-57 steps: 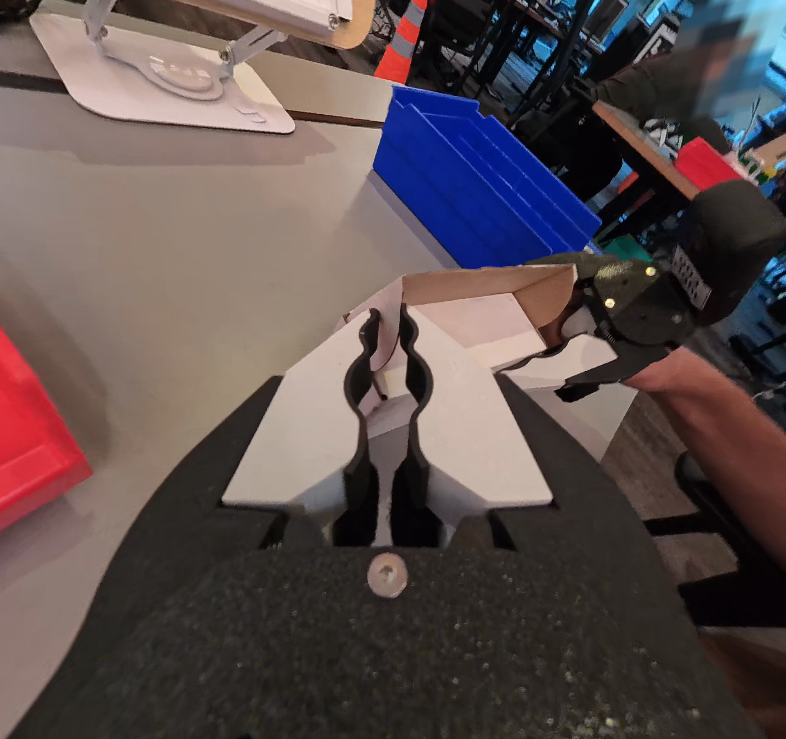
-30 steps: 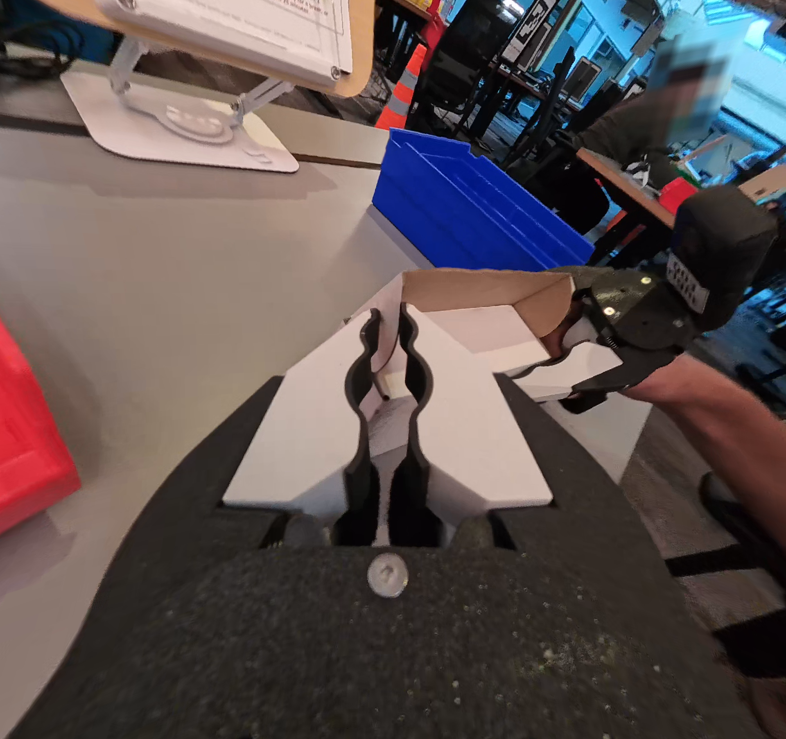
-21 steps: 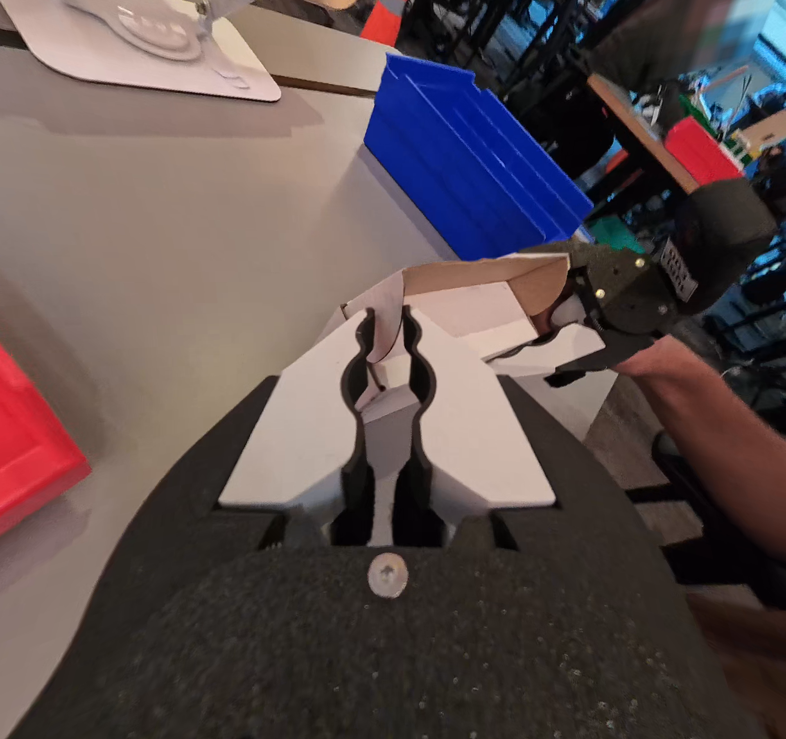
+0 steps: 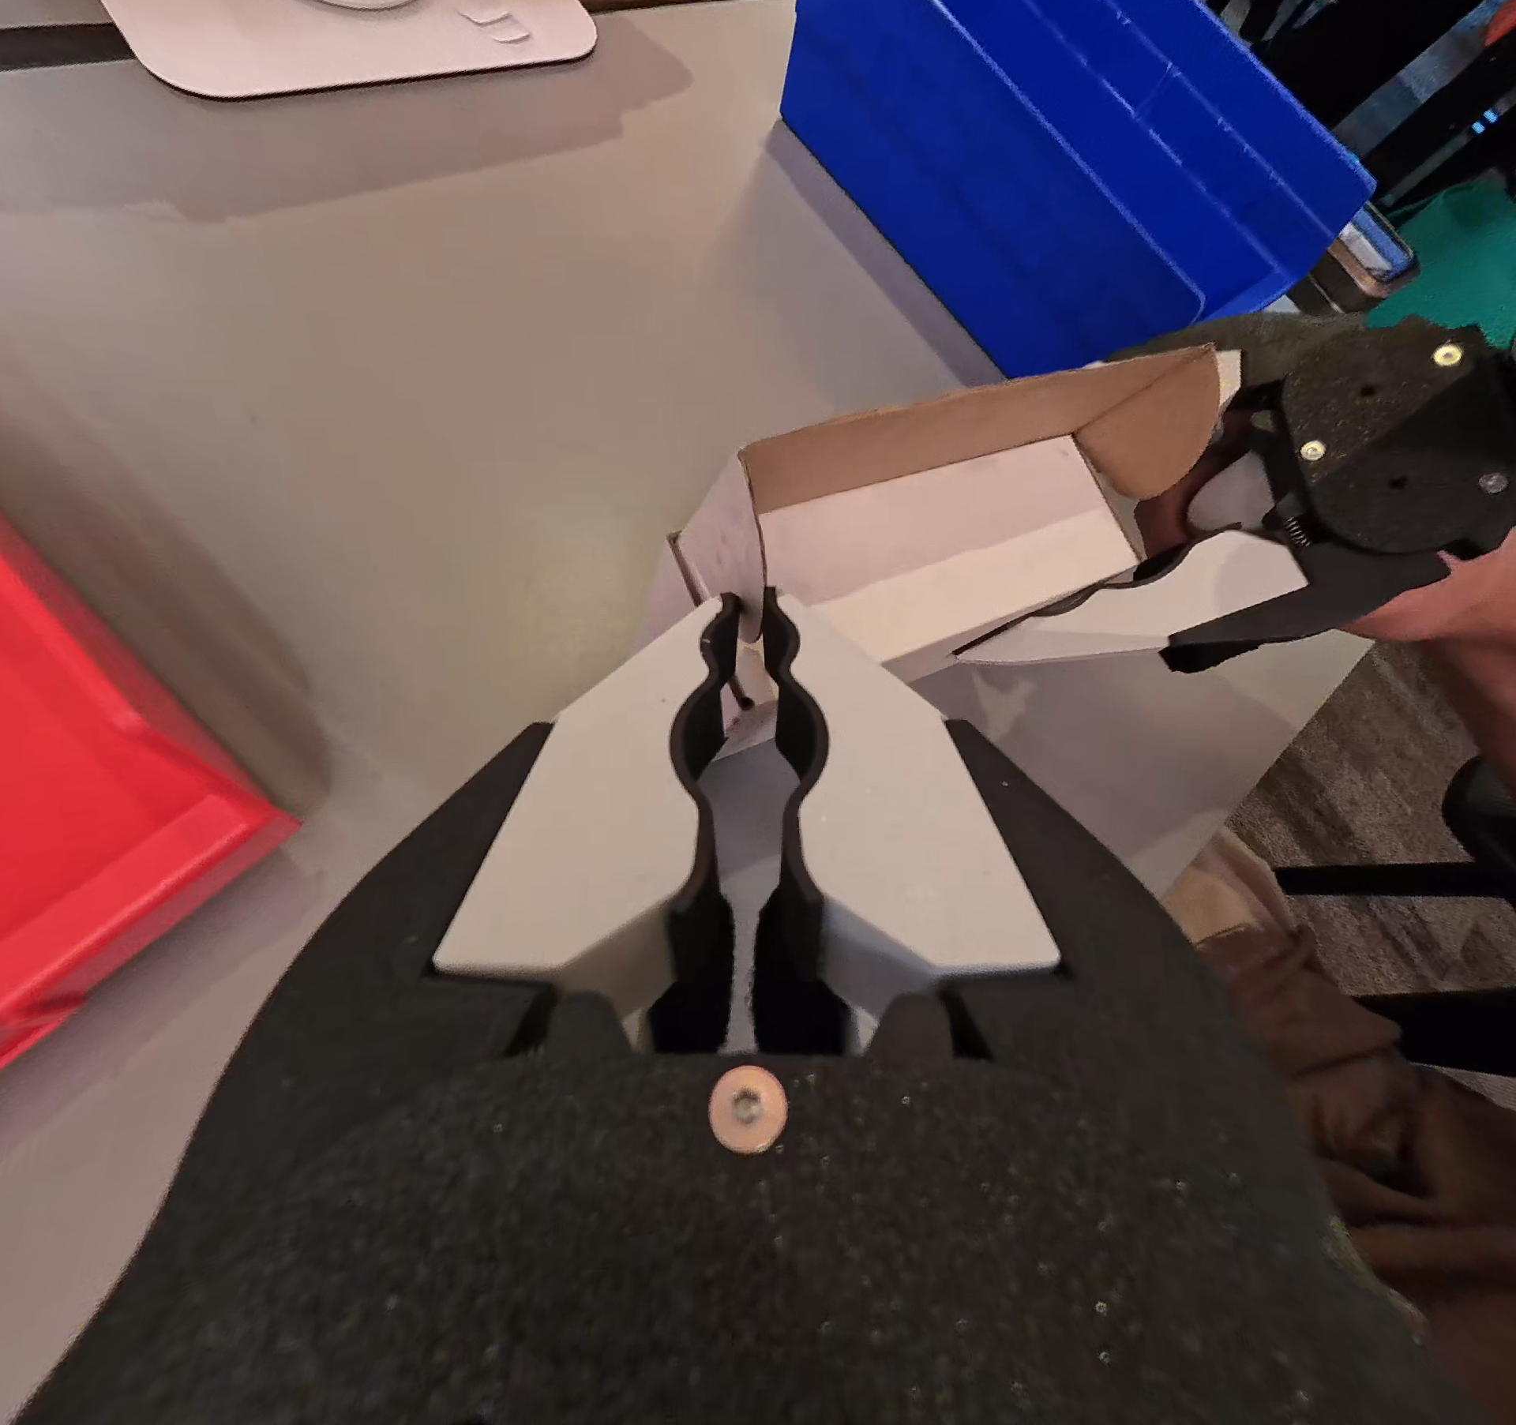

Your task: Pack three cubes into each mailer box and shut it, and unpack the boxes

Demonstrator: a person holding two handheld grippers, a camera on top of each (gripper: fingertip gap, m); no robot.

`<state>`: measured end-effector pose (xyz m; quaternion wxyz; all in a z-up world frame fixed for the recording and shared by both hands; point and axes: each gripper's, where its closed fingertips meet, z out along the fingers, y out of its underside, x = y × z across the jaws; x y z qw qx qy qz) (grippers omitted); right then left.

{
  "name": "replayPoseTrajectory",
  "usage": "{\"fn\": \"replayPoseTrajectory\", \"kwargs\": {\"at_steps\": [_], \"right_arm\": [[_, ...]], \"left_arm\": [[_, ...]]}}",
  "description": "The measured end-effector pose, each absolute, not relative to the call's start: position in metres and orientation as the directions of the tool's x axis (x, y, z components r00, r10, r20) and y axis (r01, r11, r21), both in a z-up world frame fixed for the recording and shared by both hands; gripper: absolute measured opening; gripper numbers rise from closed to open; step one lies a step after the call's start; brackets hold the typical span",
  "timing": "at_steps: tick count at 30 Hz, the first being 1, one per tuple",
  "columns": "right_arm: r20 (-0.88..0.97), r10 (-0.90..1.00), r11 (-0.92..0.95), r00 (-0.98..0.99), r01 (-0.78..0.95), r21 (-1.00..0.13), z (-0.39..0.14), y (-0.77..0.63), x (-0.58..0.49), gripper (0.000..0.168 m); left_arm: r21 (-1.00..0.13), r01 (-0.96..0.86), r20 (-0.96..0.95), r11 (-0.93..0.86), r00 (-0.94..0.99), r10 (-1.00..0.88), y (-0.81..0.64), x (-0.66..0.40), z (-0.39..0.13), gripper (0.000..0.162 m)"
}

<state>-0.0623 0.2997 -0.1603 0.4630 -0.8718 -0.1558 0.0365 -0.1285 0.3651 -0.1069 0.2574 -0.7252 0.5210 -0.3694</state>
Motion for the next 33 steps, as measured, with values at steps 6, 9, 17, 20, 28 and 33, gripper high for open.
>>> {"fn": "replayPoseTrajectory", "kwargs": {"at_steps": [6,9,17,20,28,33], "right_arm": [[0.082,0.308,-0.521,0.948,0.24,-0.819,-0.16,0.299,-0.063,0.082],[0.083,0.311,-0.52,0.947,0.242,-0.819,-0.16,0.3,-0.063,0.082],[0.081,0.308,-0.518,0.948,0.239,-0.821,-0.16,0.299,-0.063,0.082],[0.084,0.314,-0.517,0.946,0.245,-0.82,-0.16,0.299,-0.064,0.082],[0.083,0.334,-0.508,0.939,0.254,-0.823,-0.158,0.292,-0.063,0.084],[-0.001,0.242,-0.474,0.97,0.118,-0.873,-0.126,0.261,-0.065,0.082]], "left_arm": [[-0.798,-0.569,0.132,-0.199,0.158,-0.979,0.368,-0.133,-0.11,0.0],[-0.801,-0.567,0.132,-0.193,0.148,-0.98,0.368,-0.133,-0.11,0.001],[-0.831,-0.538,0.085,-0.144,0.133,-0.987,0.368,-0.133,-0.11,0.001],[-0.843,-0.514,0.1,-0.157,0.138,-0.985,0.366,-0.134,-0.11,0.001],[-0.861,-0.496,0.03,-0.108,0.163,-0.986,0.367,-0.133,-0.12,0.001],[-0.86,-0.501,0.005,-0.098,0.183,-0.983,0.367,-0.132,-0.12,0.0]]}}
